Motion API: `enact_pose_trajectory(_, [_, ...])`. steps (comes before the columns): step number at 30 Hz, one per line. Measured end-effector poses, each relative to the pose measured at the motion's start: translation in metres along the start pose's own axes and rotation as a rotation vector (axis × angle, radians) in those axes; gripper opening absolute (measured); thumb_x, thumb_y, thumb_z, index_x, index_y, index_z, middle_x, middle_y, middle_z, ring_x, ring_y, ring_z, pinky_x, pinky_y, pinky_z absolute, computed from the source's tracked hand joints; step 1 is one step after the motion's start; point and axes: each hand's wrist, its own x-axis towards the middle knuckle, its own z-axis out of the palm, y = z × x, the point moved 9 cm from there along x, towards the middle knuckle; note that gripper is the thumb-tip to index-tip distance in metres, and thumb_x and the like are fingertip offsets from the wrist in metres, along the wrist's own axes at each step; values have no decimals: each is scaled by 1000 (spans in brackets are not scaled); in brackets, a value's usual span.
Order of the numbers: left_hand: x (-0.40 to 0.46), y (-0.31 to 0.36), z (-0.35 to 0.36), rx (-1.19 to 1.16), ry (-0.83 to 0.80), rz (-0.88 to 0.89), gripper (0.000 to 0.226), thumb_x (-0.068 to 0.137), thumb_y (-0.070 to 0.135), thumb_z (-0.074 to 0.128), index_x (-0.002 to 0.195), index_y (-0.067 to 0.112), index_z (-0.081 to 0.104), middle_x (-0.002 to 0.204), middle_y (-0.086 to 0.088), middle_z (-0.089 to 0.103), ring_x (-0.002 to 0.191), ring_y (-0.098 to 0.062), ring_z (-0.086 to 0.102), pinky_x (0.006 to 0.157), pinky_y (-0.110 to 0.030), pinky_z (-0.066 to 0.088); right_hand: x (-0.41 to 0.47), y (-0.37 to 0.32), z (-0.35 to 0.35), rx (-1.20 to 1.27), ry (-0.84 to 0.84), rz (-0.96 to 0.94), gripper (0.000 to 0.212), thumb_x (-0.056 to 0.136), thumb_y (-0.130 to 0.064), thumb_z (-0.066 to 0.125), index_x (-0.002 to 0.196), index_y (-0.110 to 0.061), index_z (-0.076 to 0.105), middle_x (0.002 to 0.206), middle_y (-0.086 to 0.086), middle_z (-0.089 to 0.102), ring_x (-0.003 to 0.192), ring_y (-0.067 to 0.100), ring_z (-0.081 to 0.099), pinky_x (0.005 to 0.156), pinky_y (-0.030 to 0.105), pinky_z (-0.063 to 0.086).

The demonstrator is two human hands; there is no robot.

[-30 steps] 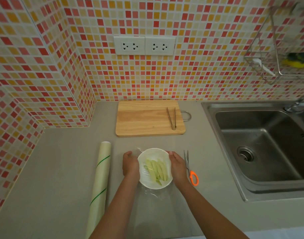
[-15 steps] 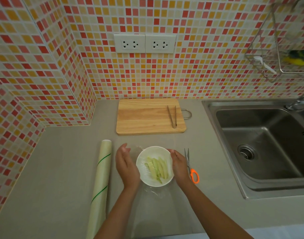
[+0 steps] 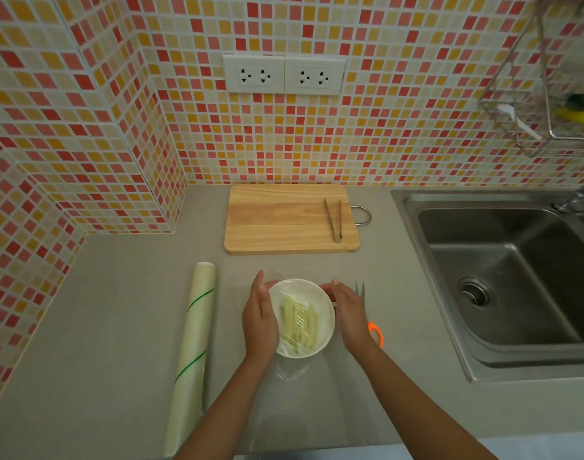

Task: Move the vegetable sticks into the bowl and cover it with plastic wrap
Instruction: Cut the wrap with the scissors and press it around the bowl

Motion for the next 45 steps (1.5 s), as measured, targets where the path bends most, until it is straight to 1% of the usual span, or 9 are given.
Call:
enact_pose_trajectory(4, [5, -3, 3, -8, -96, 18, 45, 101, 41, 23, 138, 28, 46, 106, 19, 68, 103, 4, 59, 85, -3, 40, 16, -4, 5, -98, -76, 60, 32, 95, -28, 53, 86, -2, 70, 82, 7, 69, 78, 19, 63, 77, 34, 50])
enact_pose_trajectory(8, [5, -2, 5, -21, -129, 28, 44, 100, 43, 22, 135, 30, 48, 107, 17, 69, 101, 11, 57, 84, -1, 39, 21, 1, 22, -112, -213, 192, 41, 89, -29, 63, 90, 11, 68, 80, 13, 67, 75, 20, 62, 69, 30, 48])
enact_pose_trajectory(11, [4, -3, 7, -21, -145, 23, 45, 101, 42, 23, 135, 28, 48, 108, 15, 69, 103, 8, 58, 86, -3, 39, 24, -1, 27, -42, -241, 251, 26, 84, -20, 70, 82, 6, 72, 66, 5, 71, 59, 13, 66, 56, 19, 51])
enact_pose_trajectory(15, [2, -2, 6, 4, -149, 44, 44, 100, 42, 24, 134, 28, 49, 106, 20, 68, 102, 11, 57, 85, -1, 38, 28, -5, 31, 59, -246, 286, 7, 79, -4, 71, 75, 2, 69, 59, 5, 69, 52, 14, 65, 51, 18, 52])
enact_pose_trajectory(23, [-1, 1, 5, 43, -152, 82, 43, 100, 39, 27, 134, 25, 49, 106, 17, 69, 104, 3, 60, 89, -9, 42, 39, -9, 33, -187, -251, 204, 15, 87, -2, 60, 73, 1, 61, 63, 10, 51, 49, 13, 48, 45, 17, 41])
enact_pose_trajectory(31, [0, 0, 3, 35, -131, 60, 41, 102, 34, 28, 135, 24, 49, 106, 14, 69, 104, 2, 60, 88, -7, 42, 47, 4, 32, -376, -210, 299, 27, 84, -2, 63, 105, 16, 66, 110, 29, 66, 86, 23, 57, 75, 29, 43])
enact_pose_trajectory(36, [-1, 3, 4, 30, -148, 75, 42, 101, 36, 28, 135, 24, 48, 108, 14, 69, 106, 2, 59, 90, -9, 42, 46, -7, 22, -306, -35, 131, 35, 97, -18, 45, 94, 6, 71, 81, 18, 68, 79, 27, 62, 83, 38, 50])
enact_pose_trajectory(39, [-1, 4, 5, 32, -152, 80, 47, 98, 41, 26, 137, 24, 47, 108, 16, 68, 105, 6, 58, 89, -5, 40, 37, -24, 34, -116, -191, -18, 34, 98, -25, 48, 95, -2, 72, 86, 14, 73, 80, 23, 69, 78, 27, 54])
enact_pose_trajectory(45, [2, -2, 7, 38, -170, 72, 40, 102, 35, 28, 135, 26, 48, 107, 12, 69, 102, 8, 58, 85, -2, 40, 15, -8, 51, -192, -539, 137, 41, 97, -44, 44, 112, -18, 71, 109, 5, 73, 102, 18, 69, 86, 24, 53])
